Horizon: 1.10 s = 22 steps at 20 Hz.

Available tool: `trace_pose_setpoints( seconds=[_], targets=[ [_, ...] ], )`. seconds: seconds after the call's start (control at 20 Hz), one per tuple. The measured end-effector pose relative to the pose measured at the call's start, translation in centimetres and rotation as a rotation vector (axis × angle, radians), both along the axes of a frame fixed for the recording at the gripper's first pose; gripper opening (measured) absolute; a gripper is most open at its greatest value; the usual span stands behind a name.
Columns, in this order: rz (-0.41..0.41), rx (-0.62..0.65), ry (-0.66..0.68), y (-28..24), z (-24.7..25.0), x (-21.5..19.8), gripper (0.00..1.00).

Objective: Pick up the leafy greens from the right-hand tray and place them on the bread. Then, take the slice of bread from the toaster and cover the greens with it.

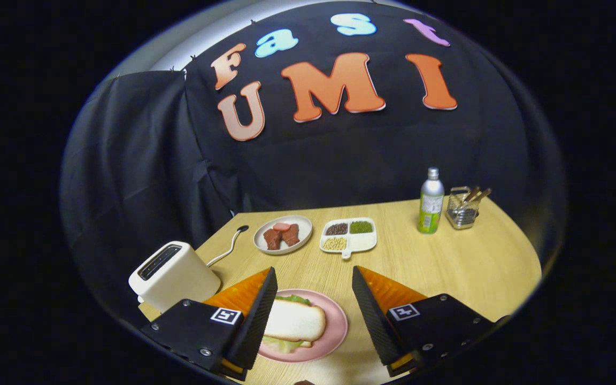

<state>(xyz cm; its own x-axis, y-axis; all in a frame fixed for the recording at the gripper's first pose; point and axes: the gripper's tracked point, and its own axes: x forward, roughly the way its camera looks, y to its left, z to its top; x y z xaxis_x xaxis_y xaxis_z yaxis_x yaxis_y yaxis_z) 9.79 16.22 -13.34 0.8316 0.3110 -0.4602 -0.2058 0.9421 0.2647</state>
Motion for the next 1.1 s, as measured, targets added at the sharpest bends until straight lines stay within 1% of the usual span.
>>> trace_pose_setpoints(
  seconds=[0.15, 0.3, 0.5, 0.7, 0.9, 1.0, 1.1],
  targets=[
    [-0.065, -0.046, -0.138, -2.7, 4.4, -0.7, 0.89],
    [-0.128, -0.073, -0.244, -5.1, 8.2, -2.4, 0.95],
    [-0.192, -0.142, -0.352, -8.1, 11.6, -4.8, 0.97],
    [-0.226, -0.178, -0.359, -10.1, 12.2, -7.2, 0.97],
    [-0.262, -0.2, -0.347, -11.8, 12.0, -8.9, 0.97],
    [-0.291, -0.227, -0.348, -12.9, 12.0, -9.8, 0.97],
    [-0.302, -0.248, -0.358, -13.2, 12.0, -10.5, 0.97]
  ],
)
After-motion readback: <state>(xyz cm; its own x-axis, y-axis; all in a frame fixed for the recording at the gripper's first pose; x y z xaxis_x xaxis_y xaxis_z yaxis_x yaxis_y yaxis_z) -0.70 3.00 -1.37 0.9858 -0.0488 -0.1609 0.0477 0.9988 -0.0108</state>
